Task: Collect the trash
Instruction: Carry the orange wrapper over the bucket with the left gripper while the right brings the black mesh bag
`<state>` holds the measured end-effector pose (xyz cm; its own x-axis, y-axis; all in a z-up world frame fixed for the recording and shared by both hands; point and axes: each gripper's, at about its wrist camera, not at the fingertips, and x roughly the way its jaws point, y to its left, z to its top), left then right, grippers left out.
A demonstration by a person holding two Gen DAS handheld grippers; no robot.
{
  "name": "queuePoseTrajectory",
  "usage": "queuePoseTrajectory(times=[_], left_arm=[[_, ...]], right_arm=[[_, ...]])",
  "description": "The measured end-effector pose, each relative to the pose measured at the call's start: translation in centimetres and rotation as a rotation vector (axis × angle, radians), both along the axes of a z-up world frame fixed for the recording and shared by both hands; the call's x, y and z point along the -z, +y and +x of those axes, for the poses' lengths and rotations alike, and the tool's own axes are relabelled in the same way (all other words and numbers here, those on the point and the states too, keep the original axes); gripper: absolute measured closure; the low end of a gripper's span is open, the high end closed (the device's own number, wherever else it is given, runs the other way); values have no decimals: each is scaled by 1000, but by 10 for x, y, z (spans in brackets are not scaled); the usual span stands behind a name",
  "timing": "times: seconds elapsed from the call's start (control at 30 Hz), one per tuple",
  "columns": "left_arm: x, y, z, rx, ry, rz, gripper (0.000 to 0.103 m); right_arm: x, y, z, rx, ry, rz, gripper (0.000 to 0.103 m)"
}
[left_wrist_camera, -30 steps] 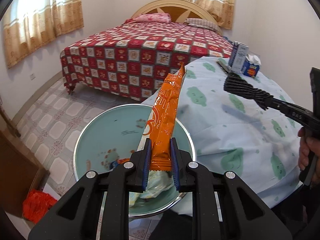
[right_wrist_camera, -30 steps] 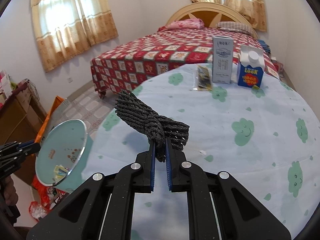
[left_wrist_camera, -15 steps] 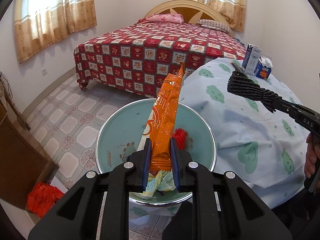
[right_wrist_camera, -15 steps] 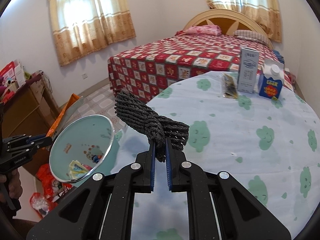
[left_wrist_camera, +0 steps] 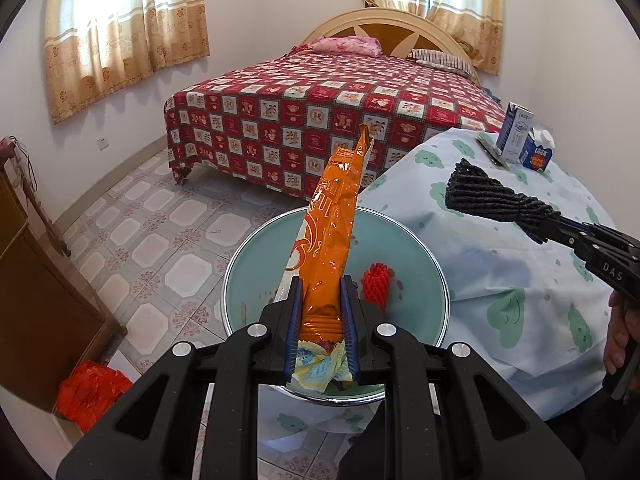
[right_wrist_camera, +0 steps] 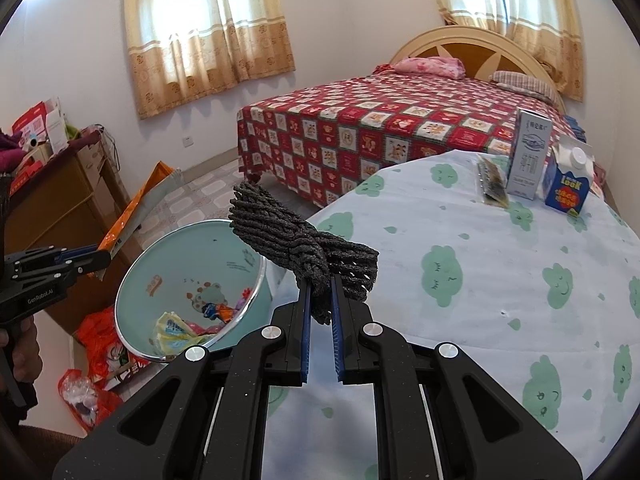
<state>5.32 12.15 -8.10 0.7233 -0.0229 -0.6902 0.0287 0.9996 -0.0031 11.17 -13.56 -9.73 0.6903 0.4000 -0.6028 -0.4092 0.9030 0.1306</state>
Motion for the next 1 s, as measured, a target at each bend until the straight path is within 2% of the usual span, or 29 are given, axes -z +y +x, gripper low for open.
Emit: queuePoseTrajectory(times=[1.0], left_arm=[[-5,26,-6,-73,-7,-13,84]], right_arm=[[-5,40,-1,-92,-14,-38,93]])
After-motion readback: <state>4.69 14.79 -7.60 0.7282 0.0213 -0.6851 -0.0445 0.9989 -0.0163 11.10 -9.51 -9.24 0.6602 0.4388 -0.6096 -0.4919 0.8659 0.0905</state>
